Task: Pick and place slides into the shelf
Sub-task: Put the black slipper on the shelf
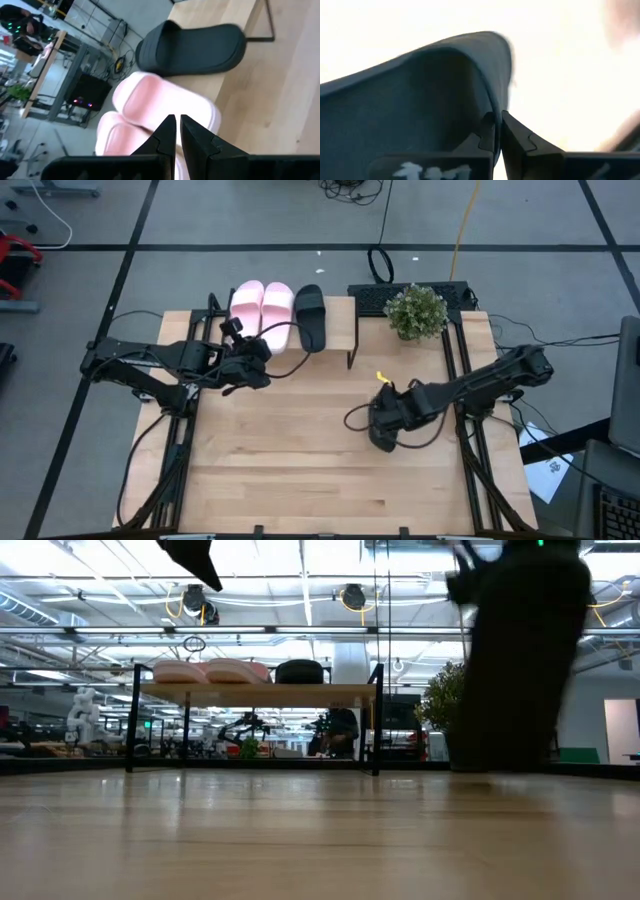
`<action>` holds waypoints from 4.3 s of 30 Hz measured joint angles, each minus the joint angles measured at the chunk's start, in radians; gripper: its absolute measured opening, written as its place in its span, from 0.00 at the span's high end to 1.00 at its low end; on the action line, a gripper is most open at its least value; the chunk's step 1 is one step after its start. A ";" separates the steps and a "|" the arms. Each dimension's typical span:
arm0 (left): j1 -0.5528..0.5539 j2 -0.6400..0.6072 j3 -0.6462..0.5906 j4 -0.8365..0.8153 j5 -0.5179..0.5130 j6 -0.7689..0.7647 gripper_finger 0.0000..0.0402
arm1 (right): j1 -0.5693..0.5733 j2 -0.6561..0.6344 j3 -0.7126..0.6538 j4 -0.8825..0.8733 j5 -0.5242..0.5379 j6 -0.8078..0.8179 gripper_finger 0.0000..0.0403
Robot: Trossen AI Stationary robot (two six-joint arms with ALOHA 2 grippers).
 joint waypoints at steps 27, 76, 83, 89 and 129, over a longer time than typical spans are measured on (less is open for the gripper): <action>0.081 -0.008 0.000 -0.308 -0.137 -0.081 0.92 | -0.313 0.030 0.450 0.454 0.658 -0.994 1.00; 0.180 -0.234 0.000 -0.299 -0.024 -0.075 0.92 | -0.556 0.267 0.449 0.693 0.678 -1.281 1.00; 0.180 -0.234 0.000 -0.299 -0.024 -0.075 0.92 | -0.559 0.267 0.449 0.676 0.677 -1.276 1.00; 0.180 -0.234 0.000 -0.299 -0.024 -0.075 0.92 | -0.565 0.267 0.449 0.655 0.632 -1.232 1.00; 0.180 -0.234 0.000 -0.299 0.000 -0.071 0.92 | -0.558 0.312 0.449 0.701 0.732 -1.342 1.00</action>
